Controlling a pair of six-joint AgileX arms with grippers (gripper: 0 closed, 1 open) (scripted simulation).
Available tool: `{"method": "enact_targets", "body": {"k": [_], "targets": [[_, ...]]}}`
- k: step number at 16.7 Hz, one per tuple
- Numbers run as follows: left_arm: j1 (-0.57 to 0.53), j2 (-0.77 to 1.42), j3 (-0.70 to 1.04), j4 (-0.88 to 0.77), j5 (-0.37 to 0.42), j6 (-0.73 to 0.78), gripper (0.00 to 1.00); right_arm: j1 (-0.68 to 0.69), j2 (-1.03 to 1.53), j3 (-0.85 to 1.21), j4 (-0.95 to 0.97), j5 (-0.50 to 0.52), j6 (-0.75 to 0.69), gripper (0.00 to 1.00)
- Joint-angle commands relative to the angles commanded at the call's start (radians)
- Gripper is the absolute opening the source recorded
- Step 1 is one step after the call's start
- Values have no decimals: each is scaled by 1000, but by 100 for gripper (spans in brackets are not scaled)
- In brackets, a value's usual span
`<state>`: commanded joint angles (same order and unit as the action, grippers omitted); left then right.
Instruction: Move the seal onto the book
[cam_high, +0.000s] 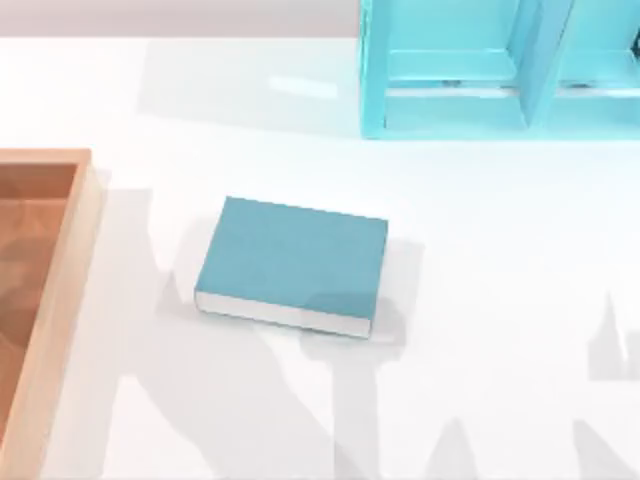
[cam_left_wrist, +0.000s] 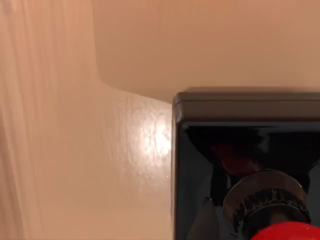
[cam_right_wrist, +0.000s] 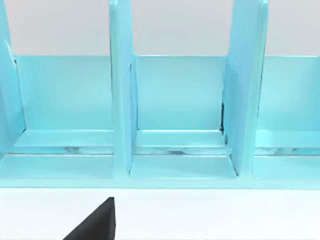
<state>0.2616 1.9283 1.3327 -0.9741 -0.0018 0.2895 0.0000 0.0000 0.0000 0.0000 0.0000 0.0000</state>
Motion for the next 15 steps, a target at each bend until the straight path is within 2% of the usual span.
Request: {"method": "enact_targets", "body": {"k": [4,10,12,15], "targets": [[-85,-5,111,-116,0,-103,0,0,0,0,0,0,0,100],[-352,-58,399,-485,0,-356,0,0,0,0,0,0,0,100],[-414,-78,463,-550,0,-415,0,0,0,0,0,0,0,100],[-436,-87,485,-573,-1,-437,0,0,0,0,0,0,0,100]]}}
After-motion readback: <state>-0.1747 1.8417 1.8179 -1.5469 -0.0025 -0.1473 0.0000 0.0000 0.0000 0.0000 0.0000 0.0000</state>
